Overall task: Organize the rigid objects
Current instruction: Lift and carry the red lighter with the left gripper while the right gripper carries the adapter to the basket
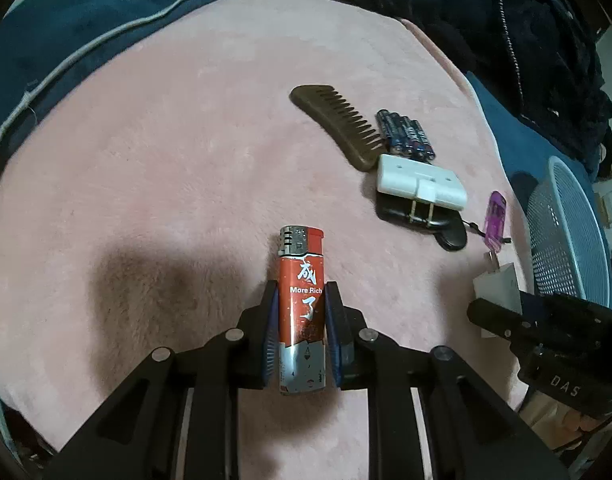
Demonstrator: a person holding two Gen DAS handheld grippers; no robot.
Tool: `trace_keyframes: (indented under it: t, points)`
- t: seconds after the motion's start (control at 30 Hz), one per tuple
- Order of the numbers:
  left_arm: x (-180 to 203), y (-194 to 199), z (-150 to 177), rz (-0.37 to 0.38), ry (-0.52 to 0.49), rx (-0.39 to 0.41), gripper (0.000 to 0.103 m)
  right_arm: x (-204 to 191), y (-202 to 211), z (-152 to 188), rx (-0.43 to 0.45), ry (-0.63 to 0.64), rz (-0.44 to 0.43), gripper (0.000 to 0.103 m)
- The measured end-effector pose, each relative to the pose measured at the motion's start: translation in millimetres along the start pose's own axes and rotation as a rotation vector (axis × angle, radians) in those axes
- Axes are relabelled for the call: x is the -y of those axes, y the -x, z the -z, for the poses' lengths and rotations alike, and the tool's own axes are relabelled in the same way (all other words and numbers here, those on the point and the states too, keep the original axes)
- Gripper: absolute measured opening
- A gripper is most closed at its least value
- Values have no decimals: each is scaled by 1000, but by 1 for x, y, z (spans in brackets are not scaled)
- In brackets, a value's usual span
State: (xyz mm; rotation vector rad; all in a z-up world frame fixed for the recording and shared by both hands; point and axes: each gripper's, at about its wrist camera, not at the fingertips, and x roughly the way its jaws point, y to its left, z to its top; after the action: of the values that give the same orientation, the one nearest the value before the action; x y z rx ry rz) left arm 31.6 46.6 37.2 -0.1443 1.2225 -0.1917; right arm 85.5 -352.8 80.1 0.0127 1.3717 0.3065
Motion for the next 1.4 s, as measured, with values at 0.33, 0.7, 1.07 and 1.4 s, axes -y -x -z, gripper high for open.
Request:
trace_keyframes:
  t: [0.33, 0.7, 1.07, 1.4]
  points:
    - [23, 27, 7, -36, -32, 19, 21, 31, 32, -2, 42, 1, -34, 40]
    - [60, 50, 11, -55, -87, 41, 21, 54, 63, 3, 101, -19, -68, 40]
    - [106, 64, 8, -54, -154, 50, 21, 84, 93, 13, 146, -72, -83, 40]
    - [156, 64, 3, -43, -219, 41, 21, 122, 113, 22, 178, -137, -87, 40]
